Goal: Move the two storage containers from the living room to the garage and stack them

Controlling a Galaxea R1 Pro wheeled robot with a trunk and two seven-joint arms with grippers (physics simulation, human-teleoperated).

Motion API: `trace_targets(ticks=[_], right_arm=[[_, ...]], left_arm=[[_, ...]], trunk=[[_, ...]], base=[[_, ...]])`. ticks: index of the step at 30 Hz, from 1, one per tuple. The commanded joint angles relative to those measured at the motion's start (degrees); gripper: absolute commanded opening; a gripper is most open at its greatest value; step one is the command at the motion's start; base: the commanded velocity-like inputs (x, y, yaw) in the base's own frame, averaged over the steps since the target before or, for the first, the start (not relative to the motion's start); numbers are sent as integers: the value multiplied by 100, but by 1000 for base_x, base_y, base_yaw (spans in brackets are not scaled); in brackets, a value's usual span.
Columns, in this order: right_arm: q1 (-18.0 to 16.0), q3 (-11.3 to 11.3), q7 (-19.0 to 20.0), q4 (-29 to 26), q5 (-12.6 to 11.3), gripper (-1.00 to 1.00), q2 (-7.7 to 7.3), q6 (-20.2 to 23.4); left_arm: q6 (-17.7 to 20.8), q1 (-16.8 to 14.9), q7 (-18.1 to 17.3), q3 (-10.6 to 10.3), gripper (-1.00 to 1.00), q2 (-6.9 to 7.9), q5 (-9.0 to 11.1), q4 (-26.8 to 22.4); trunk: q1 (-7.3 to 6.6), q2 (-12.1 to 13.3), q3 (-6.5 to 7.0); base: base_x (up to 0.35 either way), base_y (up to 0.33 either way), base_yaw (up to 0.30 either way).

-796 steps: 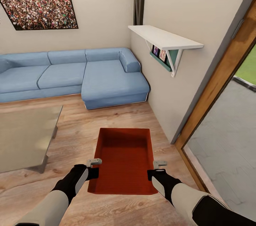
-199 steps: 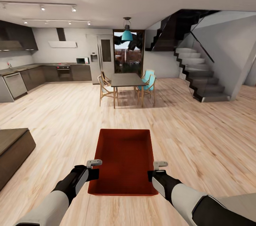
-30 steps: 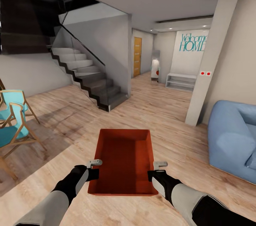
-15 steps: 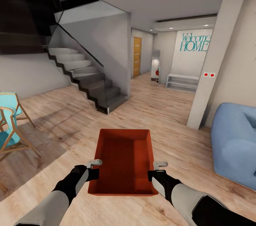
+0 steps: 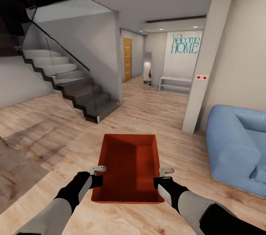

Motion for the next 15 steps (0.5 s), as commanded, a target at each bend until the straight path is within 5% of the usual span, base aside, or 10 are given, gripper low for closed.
trace_targets(ticks=[1,15], right_arm=[[-8,-23,-40,-14,149,-100,-3,35],[-8,-23,-40,-14,149,-100,-3,35]], left_arm=[[47,-1,102,30,-100,6,-178,-5],[47,-2,102,31,-100,6,-178,-5]], trunk=[[7,-13,-13],[7,-13,-13]], base=[[323,0,-194],[323,0,-73]])
